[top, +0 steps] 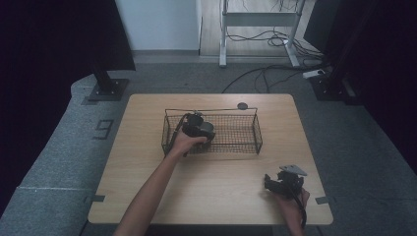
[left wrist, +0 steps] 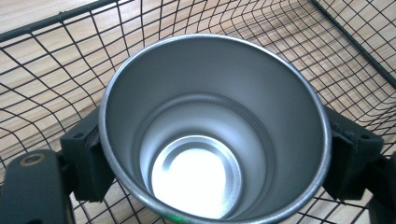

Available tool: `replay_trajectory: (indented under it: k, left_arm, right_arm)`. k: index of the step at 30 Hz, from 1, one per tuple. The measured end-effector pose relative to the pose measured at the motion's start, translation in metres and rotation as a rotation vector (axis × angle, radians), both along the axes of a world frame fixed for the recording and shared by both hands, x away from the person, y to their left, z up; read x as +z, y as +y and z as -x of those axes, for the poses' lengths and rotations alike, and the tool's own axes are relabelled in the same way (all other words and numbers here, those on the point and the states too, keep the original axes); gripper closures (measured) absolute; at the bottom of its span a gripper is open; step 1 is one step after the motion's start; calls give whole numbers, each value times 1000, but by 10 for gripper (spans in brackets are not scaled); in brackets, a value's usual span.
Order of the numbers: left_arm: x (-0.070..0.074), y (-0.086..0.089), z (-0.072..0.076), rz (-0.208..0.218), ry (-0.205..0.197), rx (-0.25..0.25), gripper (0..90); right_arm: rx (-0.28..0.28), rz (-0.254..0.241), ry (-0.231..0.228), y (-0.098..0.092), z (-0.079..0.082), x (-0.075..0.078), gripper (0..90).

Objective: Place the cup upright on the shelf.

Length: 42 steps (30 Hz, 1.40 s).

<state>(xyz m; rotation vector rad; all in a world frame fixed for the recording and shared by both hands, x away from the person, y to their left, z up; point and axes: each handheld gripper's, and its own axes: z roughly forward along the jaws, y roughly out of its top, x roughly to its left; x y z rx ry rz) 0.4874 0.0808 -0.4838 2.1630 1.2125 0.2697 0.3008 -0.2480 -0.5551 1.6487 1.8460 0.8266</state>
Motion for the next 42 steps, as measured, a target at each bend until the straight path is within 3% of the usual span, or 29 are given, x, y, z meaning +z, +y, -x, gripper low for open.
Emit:
replay_trajectory:
  k: [6, 8, 15, 21, 29, 31, 42]
  left_arm:
    - [13, 2, 7, 29, -79, 26, 107]
    - [18, 4, 9, 52, -83, 15, 104]
    - [27, 10, 14, 63, -107, 18, 101]
    - [39, 15, 25, 67, -159, 22, 102]
    - [51, 21, 45, 112, -182, -13, 111]
    - [51, 23, 51, 137, -180, -29, 116]
    - [50, 40, 88, 175, -209, -74, 128]
  right_arm:
    - [0, 0, 0, 0, 0, 0, 135]
    - [0, 0, 0, 0, 0, 0, 135]
    - [0, 0, 0, 0, 0, 0, 135]
    - [0, 0, 0, 0, 0, 0, 135]
    - [0, 0, 0, 0, 0, 0, 135]
    - [0, 0, 0, 0, 0, 0, 135]
    - [-2, -1, 2, 0, 0, 0, 135]
